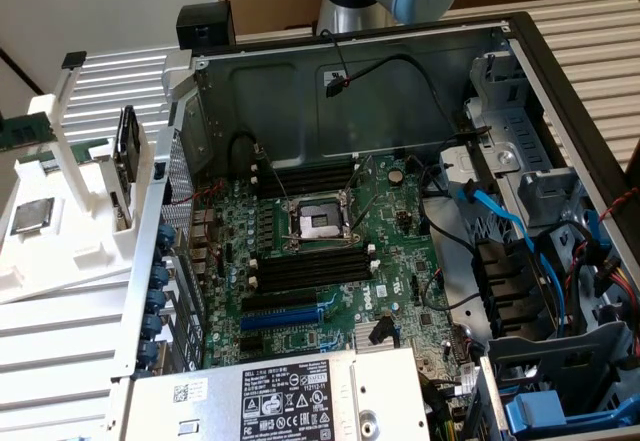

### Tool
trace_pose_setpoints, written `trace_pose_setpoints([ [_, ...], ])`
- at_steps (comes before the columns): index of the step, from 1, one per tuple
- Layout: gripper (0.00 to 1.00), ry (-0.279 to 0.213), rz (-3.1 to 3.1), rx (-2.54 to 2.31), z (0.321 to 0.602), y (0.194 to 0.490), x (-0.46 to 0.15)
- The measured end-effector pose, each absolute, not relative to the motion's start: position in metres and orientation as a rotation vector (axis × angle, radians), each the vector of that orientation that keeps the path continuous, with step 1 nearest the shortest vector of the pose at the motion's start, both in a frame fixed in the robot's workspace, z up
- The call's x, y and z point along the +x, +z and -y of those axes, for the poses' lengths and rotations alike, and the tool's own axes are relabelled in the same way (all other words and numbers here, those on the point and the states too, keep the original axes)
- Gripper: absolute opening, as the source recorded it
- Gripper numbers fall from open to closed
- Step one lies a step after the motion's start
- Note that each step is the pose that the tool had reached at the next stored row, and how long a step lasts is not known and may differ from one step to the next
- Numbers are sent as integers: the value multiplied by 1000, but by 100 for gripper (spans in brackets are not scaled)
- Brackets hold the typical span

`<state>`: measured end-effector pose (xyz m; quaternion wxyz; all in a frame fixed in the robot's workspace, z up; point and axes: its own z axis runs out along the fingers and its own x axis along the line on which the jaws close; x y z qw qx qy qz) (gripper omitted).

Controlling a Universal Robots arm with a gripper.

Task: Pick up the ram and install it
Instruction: 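Pick up the ram and move it above insertion slot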

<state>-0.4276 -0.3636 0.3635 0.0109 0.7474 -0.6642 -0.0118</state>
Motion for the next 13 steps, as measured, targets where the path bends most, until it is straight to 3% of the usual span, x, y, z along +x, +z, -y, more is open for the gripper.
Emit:
trace_pose_setpoints([
  [13,13,-37,2072,2332,364,388,-383],
])
